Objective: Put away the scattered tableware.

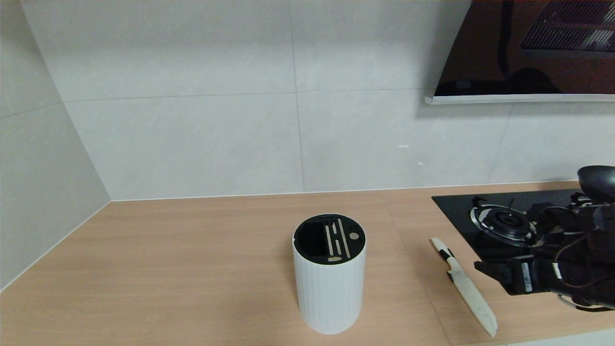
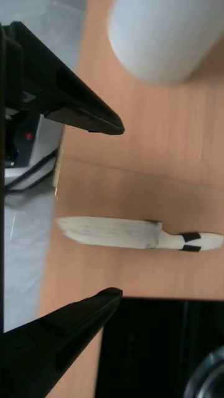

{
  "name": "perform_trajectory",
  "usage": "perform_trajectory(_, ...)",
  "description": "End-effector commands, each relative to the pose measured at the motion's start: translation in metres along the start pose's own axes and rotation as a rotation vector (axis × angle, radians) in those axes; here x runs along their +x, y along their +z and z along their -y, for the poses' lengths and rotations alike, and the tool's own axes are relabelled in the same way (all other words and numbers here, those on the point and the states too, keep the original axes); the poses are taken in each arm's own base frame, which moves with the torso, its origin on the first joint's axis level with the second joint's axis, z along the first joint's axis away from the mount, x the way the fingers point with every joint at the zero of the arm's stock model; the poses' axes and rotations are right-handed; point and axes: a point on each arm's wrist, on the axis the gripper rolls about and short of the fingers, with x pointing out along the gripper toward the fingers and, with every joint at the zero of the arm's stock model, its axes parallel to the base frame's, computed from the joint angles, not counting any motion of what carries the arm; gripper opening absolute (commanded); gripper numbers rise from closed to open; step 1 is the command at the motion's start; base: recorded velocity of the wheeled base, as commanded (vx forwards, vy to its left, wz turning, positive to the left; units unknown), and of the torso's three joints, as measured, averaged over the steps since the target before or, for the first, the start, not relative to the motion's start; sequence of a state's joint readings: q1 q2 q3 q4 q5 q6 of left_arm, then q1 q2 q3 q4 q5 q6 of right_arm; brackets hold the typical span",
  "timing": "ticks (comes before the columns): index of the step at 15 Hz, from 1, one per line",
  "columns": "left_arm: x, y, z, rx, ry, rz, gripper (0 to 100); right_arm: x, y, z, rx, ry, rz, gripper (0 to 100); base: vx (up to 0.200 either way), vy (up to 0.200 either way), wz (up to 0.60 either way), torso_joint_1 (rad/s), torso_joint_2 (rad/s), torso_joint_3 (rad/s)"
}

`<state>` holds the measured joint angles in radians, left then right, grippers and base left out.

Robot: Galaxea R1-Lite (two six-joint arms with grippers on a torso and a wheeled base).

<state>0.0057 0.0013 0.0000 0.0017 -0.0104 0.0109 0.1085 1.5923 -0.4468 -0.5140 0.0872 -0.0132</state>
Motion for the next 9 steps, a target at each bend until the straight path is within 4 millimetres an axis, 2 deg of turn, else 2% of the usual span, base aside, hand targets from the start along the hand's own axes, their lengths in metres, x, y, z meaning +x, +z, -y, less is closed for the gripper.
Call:
perform_trajectory(1,0.0,0.0,0.0,0.0,0.0,0.0,100,0.075,-0.028,0.001,-0.012,-0.057,-0.126,100,0.0,0.0,0.0,0.0,0.0,0.0)
perform_trajectory(3,0.0,0.0,0.0,0.0,0.0,0.0,100,0.092,-0.032,-0.005,-0.029,-0.068,-0.111,100,0.0,0.0,0.0,0.0,0.0,0.0)
perform_trajectory(5,0.0,0.0,0.0,0.0,0.0,0.0,100,0.098,-0.033,-0.006,-0.033,-0.064,-0.118,100,0.0,0.0,0.0,0.0,0.0,0.0)
perform_trajectory(7,0.0,0.0,0.0,0.0,0.0,0.0,100,0.119,-0.042,-0.005,-0.031,-0.065,-0.157,100,0.0,0.0,0.0,0.0,0.0,0.0)
perform_trajectory(9,0.0,0.0,0.0,0.0,0.0,0.0,100,0.128,-0.048,-0.003,-0.028,-0.069,-0.166,100,0.0,0.0,0.0,0.0,0.0,0.0)
